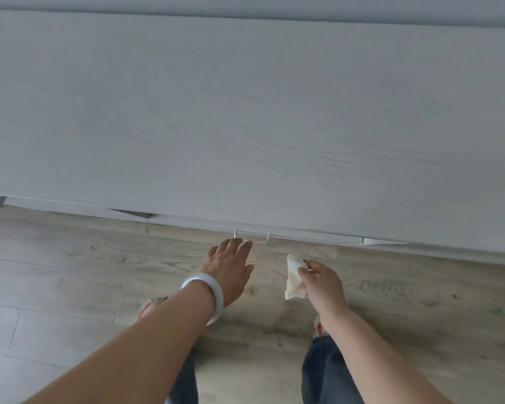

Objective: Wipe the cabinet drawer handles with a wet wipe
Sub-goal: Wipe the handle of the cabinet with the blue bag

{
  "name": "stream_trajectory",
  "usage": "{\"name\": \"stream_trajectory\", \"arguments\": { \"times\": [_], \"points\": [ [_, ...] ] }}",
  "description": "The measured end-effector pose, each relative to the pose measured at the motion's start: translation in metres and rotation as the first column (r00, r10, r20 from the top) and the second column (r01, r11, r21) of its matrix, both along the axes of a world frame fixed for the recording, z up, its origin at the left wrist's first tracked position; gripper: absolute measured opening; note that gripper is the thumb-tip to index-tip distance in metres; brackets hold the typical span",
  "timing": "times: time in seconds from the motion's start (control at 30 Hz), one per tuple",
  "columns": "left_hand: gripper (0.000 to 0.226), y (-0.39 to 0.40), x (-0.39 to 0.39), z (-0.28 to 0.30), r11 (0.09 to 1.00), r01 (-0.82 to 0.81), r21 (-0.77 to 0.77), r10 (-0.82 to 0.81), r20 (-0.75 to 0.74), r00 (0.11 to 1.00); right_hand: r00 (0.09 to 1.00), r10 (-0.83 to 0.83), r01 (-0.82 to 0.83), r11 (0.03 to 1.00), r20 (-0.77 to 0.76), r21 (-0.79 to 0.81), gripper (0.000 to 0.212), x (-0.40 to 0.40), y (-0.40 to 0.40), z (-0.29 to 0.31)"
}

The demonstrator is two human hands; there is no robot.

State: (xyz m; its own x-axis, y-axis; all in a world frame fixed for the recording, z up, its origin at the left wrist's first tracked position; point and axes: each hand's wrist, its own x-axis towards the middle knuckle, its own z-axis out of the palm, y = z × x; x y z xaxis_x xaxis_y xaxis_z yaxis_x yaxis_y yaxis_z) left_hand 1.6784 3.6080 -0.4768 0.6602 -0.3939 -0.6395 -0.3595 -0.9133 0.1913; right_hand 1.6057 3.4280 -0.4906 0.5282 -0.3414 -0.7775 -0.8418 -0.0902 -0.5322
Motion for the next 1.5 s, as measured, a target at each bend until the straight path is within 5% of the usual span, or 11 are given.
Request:
{"name": "stream_trajectory", "arguments": {
  "times": [0.33, 0.67, 0.9, 1.0, 1.17, 1.5],
  "points": [
    [0.060, 0.102, 0.052, -0.059, 0.943, 0.331, -0.038, -0.331, -0.003, 0.943, 0.961, -0.250, 0.267, 0.950, 0.116, -0.162, 0.020, 0.025, 0.113, -0.054],
    [0.062, 0.073, 0.110, -0.147, 0.805, 0.585, -0.097, -0.561, 0.196, 0.805, 0.884, -0.364, 0.459, 0.793, 0.292, -0.401, 0.029, 0.032, 0.123, -0.148],
    [0.061, 0.044, 0.136, -0.202, 0.500, 0.861, -0.096, -0.782, 0.376, 0.496, 0.639, -0.600, 0.744, 0.641, 0.482, -0.189, 0.020, 0.035, 0.125, -0.194],
    [0.062, 0.040, 0.141, -0.205, 0.454, 0.888, -0.075, -0.794, 0.417, 0.441, 0.542, -0.672, 0.813, 0.572, 0.505, -0.111, 0.019, 0.040, 0.132, -0.205],
    [0.064, 0.043, 0.141, -0.211, 0.473, 0.877, -0.076, -0.796, 0.390, 0.463, 0.396, -0.753, 0.885, 0.465, 0.525, -0.001, 0.018, 0.048, 0.139, -0.213],
    [0.063, 0.042, 0.138, -0.217, 0.458, 0.885, -0.081, -0.796, 0.406, 0.449, 0.314, -0.789, 0.856, 0.476, 0.529, 0.203, 0.019, 0.059, 0.150, -0.223]
  ]
}}
